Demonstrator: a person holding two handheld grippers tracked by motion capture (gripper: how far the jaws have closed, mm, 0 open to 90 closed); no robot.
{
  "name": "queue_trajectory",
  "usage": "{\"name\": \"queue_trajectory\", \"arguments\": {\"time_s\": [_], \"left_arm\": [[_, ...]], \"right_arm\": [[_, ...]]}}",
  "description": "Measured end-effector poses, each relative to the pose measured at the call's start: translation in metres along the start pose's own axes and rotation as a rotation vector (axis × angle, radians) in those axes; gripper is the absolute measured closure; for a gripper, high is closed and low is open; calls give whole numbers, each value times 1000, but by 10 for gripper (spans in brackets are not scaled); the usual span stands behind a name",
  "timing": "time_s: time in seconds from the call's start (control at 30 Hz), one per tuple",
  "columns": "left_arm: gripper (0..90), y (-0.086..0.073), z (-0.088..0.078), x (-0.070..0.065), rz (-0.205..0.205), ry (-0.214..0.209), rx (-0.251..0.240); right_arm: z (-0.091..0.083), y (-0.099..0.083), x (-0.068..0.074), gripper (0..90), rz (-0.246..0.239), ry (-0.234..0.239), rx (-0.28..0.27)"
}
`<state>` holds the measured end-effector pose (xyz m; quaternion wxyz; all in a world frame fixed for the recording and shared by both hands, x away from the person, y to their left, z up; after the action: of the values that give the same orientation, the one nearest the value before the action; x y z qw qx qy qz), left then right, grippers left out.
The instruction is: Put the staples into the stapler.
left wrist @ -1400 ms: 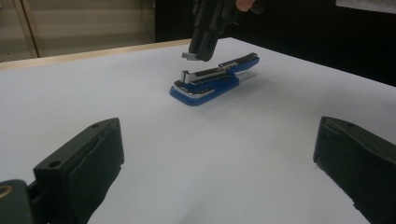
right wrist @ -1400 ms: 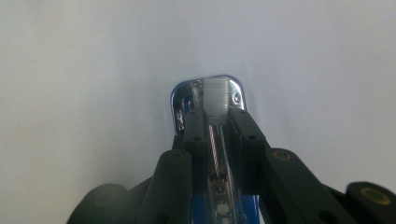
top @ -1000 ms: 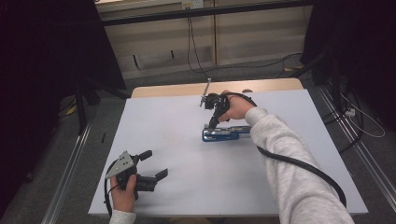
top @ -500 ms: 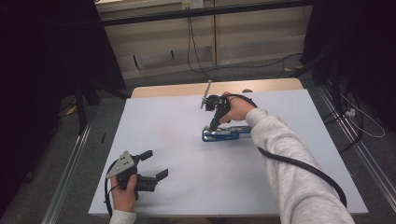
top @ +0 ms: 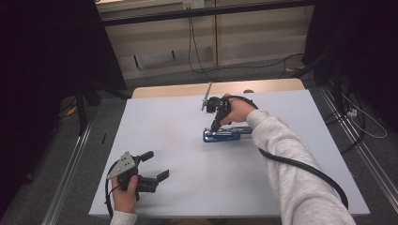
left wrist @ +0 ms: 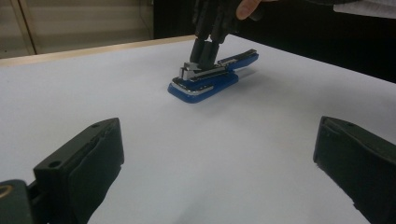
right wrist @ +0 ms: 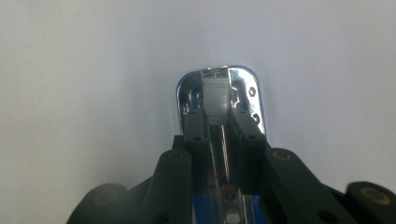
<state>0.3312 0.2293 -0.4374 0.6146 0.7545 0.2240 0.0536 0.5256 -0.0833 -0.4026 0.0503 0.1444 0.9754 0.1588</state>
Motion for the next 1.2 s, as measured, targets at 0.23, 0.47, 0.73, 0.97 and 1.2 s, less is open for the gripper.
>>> {"name": "queue_trajectory", "arguments": {"time_s": [0.23, 0.47, 0.73, 0.97, 1.2], "left_arm": [[18, 0, 0, 0, 3, -4, 3], [18, 0, 0, 0, 1, -3, 2], [18, 0, 1, 0, 3, -8, 5], [18, 0, 0, 0, 4, -8, 4], [18, 0, 0, 0, 3, -7, 4]], "right_arm": [[2, 1, 0, 785, -12, 3, -4], [0, 1, -1, 785, -4, -2, 2], [0, 1, -3, 785, -21, -8, 9], [0, 2, -3, 785, -41, -11, 18], [1, 2, -2, 785, -49, -15, 15]]}}
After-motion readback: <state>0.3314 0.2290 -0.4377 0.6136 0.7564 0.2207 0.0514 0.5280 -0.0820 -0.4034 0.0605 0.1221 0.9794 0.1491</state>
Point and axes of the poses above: each handheld gripper's, and its own axes: z roughly forward along the jaws, y roughly out of its top, x roughly to its left, the point moved 1 cm from there along z, roughly forward along the jaws, and after that the axes turned 11 degrees about -y, right-handed, at the moved point
